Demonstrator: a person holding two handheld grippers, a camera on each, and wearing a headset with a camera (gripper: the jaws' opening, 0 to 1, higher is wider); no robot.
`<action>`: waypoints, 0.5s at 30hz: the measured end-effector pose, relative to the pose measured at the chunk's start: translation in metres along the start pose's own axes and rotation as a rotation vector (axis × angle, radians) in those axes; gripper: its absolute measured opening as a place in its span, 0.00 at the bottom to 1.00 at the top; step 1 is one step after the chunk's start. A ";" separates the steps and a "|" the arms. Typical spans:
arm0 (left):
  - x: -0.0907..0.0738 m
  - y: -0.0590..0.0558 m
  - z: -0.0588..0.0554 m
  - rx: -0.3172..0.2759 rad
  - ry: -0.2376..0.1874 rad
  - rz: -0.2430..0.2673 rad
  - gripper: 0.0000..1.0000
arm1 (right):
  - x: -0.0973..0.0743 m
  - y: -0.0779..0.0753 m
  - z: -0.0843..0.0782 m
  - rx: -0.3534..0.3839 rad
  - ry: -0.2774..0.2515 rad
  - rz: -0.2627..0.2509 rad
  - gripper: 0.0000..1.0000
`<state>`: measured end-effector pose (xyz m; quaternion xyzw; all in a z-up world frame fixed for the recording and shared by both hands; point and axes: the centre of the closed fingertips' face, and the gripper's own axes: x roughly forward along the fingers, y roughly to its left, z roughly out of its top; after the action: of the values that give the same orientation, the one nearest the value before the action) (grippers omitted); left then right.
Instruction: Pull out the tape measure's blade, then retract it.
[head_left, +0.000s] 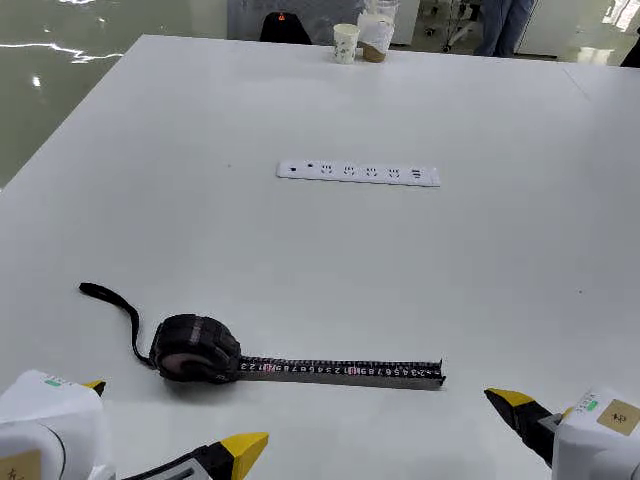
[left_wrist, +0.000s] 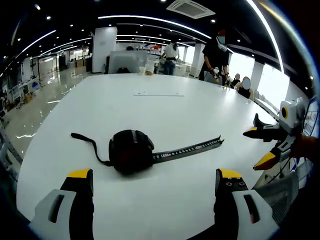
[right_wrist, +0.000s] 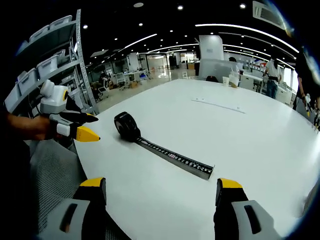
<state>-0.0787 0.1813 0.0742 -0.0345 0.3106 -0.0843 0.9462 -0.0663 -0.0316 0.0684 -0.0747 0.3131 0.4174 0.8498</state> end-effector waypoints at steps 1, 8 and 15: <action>0.001 0.001 0.000 -0.001 0.001 0.004 0.99 | 0.001 0.000 -0.001 -0.009 0.004 0.009 0.89; 0.010 0.005 0.001 -0.021 -0.004 0.016 0.99 | 0.006 -0.004 -0.005 -0.080 0.034 0.047 0.81; 0.019 0.008 0.005 -0.016 -0.011 0.021 0.98 | 0.011 -0.012 -0.005 -0.121 0.052 0.068 0.76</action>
<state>-0.0595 0.1857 0.0666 -0.0392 0.3063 -0.0716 0.9484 -0.0547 -0.0339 0.0566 -0.1261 0.3115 0.4622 0.8206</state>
